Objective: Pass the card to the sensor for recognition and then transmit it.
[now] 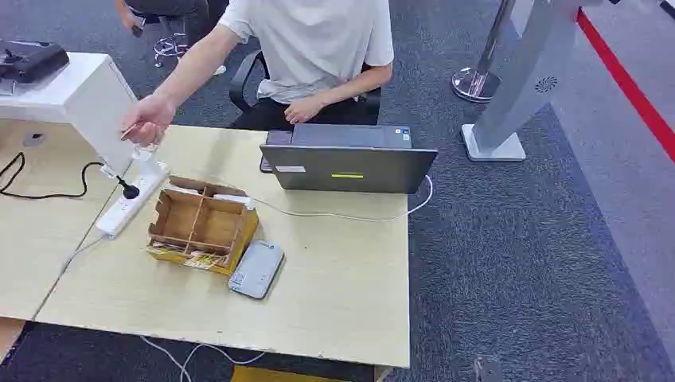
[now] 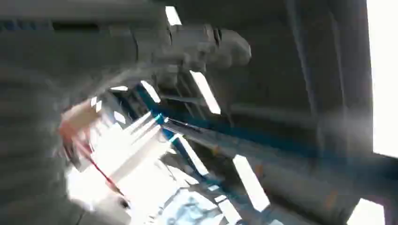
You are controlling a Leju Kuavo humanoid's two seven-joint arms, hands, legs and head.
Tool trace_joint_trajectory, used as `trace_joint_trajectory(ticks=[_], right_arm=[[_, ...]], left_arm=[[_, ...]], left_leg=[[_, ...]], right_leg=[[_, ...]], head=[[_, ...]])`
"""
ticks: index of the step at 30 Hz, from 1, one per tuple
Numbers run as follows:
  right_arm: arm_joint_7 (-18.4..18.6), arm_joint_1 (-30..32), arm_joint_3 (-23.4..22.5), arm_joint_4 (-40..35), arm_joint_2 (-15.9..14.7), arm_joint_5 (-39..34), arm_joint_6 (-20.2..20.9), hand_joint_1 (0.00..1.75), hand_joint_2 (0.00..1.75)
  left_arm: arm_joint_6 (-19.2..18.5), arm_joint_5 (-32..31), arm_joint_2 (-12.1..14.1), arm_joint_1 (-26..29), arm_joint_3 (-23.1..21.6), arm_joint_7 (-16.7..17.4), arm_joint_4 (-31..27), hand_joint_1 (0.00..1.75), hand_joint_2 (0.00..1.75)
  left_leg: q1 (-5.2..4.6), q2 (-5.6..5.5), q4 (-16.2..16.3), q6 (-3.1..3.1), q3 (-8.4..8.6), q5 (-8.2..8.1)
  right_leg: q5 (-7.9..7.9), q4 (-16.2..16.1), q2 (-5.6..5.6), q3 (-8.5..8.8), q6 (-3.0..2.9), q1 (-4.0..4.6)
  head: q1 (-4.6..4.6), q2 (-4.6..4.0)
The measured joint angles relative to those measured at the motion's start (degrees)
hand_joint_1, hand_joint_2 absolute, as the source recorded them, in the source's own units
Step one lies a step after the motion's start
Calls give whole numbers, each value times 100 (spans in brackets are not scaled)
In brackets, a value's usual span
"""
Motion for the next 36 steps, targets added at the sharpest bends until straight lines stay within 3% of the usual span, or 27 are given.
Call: trace_joint_trajectory(ticks=[2,5,7,17,19,21,24,26,30,36], right_arm=[[9,-53,48,0,15,15,7,0,0],[9,-49,77,0,33,15,11,0,0],[7,-53,79,2,44,15,11,0,0],[2,-55,88,2,53,15,11,0,0],[-2,-55,96,0,55,24,53,0,0],[11,-57,138,0,59,46,92,0,0],[85,-110,229,2,109,79,111,0,0],[136,-128,258,2,144,81,111,0,0],[173,-110,319,4,173,46,103,0,0],[206,-46,328,11,175,29,105,0,0]], left_arm=[[40,-699,381,-201,-310,49,404,0,175],[96,-61,711,-344,-570,51,752,0,175],[125,43,854,-390,-651,51,881,0,175],[147,69,1147,-455,-878,57,1181,0,175],[127,-501,1212,-473,-944,274,1229,0,175],[17,-1507,1339,-751,-1200,591,1487,0,175],[13,-2550,1363,-1506,-1860,1001,2296,0,175],[31,-2904,1341,-1916,-2265,1188,2771,0,175],[90,-3197,1188,-2535,-2957,1456,3592,0,175],[232,-3365,952,-2905,-3553,1533,4396,0,175]], left_leg=[[0,22,-3,-5,1,3],[-1,40,-2,-5,-3,2],[-1,40,-2,-6,-4,-1],[-1,39,-2,-6,-15,-1],[0,40,-2,-6,-12,-1],[0,30,0,-4,-16,4],[0,12,0,-6,-21,18],[0,13,0,-7,-21,21],[-1,24,0,-7,-24,22],[-3,26,1,-6,-28,21]], right_leg=[[13,3,19,-7,-14,0],[14,5,41,-19,-15,-1],[12,3,41,-21,-14,-1],[12,2,37,-31,-14,-1],[12,1,37,-35,-14,0],[13,0,26,-50,-14,0],[20,3,6,-35,-15,0],[28,5,9,-35,-20,-1],[34,6,22,-41,-19,-1],[34,2,26,-45,-19,-3]], head=[[-11,0],[-15,0],[-15,0],[-11,0],[-13,0],[-11,0],[-11,0],[-15,0],[-13,0],[-7,0]])
